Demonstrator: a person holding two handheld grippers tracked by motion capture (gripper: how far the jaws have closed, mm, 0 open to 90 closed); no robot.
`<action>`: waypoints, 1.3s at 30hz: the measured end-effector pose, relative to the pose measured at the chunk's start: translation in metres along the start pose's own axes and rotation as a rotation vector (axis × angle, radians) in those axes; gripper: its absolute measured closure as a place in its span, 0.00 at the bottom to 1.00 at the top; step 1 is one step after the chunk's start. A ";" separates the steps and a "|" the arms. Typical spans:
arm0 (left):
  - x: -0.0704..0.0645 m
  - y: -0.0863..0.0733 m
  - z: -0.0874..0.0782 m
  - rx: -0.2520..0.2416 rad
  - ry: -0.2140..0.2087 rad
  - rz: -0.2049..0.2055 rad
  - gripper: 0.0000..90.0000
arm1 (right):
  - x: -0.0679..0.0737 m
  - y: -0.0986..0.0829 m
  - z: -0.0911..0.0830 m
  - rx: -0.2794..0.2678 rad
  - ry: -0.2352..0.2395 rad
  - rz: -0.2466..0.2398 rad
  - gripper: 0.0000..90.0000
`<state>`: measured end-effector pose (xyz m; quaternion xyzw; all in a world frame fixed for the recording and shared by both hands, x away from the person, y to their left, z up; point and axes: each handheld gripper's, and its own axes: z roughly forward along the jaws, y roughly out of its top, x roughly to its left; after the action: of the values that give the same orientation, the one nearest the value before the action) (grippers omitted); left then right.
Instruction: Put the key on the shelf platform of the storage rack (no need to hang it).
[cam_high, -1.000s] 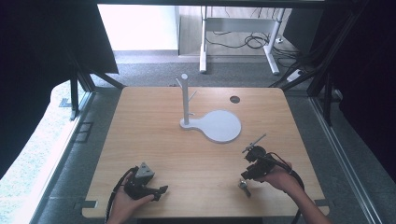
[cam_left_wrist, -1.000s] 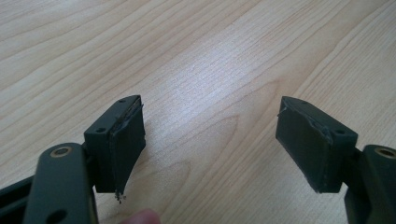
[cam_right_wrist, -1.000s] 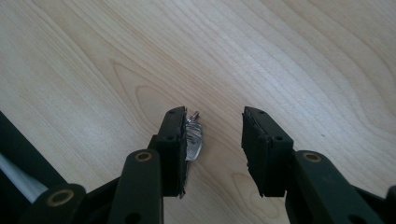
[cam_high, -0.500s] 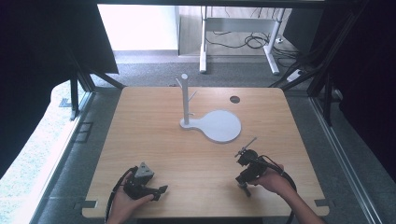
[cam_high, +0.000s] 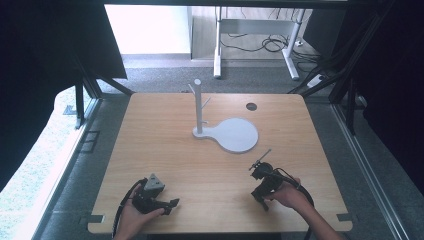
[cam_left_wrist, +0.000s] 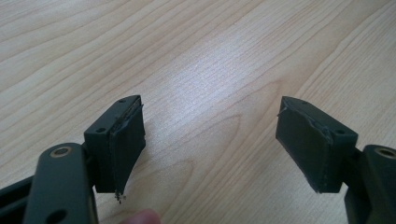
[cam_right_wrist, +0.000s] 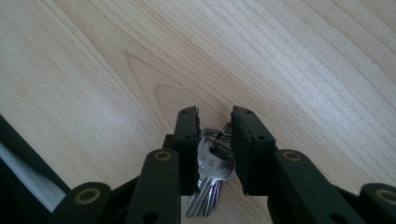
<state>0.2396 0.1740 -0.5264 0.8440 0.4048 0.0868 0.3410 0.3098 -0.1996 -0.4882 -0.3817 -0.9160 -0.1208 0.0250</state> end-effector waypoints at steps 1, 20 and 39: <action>0.000 0.000 0.000 0.000 0.000 0.000 0.27 | 0.000 0.001 0.001 0.004 0.001 0.001 0.82; 0.002 -0.001 0.000 0.002 0.001 -0.006 0.27 | 0.004 0.006 0.009 0.048 -0.024 -0.003 0.96; 0.003 -0.001 0.000 0.005 0.002 -0.007 0.27 | 0.001 0.006 -0.014 0.078 -0.041 -0.045 1.00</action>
<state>0.2411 0.1771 -0.5279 0.8434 0.4084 0.0856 0.3385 0.3131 -0.1983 -0.4732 -0.3621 -0.9287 -0.0775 0.0182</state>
